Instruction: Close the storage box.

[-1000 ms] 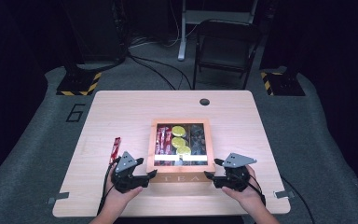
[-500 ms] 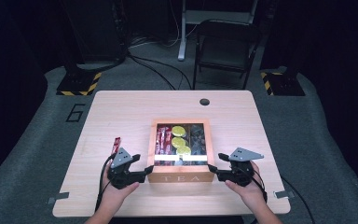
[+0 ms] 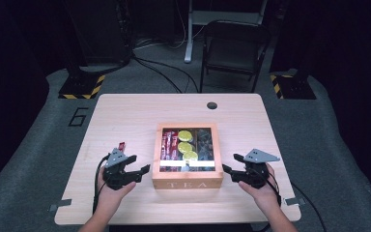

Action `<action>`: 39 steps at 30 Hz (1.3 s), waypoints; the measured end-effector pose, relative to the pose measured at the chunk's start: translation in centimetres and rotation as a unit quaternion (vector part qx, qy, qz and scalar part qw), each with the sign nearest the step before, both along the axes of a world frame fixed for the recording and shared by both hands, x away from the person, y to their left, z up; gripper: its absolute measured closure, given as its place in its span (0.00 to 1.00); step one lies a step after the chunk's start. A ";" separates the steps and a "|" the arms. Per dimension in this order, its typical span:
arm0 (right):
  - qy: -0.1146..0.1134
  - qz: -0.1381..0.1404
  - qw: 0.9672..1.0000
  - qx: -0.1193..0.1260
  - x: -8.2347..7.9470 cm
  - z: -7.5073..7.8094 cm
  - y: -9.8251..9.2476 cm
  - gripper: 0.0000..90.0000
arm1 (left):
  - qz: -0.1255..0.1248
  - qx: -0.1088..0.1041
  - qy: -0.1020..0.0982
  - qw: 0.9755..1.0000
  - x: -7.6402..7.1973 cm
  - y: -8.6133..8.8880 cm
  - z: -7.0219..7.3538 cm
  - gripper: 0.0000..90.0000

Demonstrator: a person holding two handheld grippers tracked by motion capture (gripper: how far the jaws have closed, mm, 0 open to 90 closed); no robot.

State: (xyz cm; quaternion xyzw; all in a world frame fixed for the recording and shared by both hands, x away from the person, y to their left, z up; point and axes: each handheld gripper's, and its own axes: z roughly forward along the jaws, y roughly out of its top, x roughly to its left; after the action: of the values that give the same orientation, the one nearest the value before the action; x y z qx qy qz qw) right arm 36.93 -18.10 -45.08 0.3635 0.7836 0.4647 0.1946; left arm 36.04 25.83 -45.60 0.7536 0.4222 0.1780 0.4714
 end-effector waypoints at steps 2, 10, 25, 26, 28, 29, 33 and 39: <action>-0.001 -0.005 1.000 0.000 0.1 -0.1 -0.2 0.40 | 0.003 0.000 0.003 1.000 0.1 0.4 0.0 0.34; 0.003 -0.019 1.000 -0.007 0.7 -0.5 -1.0 0.40 | 0.021 -0.003 0.000 1.000 0.4 1.4 0.0 0.35; 0.035 -0.044 0.998 -0.035 2.0 -2.7 -1.8 0.40 | 0.045 0.017 0.023 0.999 1.8 2.8 -2.0 0.37; 0.037 -0.046 0.998 -0.034 2.0 -2.9 -1.8 0.40 | 0.043 0.019 0.025 0.999 1.9 2.9 -2.1 0.37; 0.043 -0.052 0.997 -0.035 2.2 -3.1 -1.9 0.40 | 0.045 0.022 0.028 0.998 2.1 3.0 -2.3 0.37; 0.044 -0.052 0.997 -0.033 2.2 -3.2 -2.0 0.40 | 0.048 0.021 0.030 0.998 2.2 3.1 -2.5 0.37; 0.053 -0.062 0.996 -0.020 2.6 -3.4 -2.5 0.40 | 0.049 0.017 0.042 0.998 2.4 3.2 -2.8 0.37; 0.065 -0.066 0.995 -0.020 2.8 -3.9 -2.7 0.40 | 0.043 0.020 0.050 0.998 2.8 2.8 -3.3 0.37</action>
State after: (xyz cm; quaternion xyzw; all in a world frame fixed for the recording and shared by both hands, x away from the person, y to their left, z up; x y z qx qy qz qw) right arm 39.72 -20.75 -48.95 0.4399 0.7780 0.4105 0.1806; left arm 38.85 28.68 -48.95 0.7520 0.4740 0.1687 0.4259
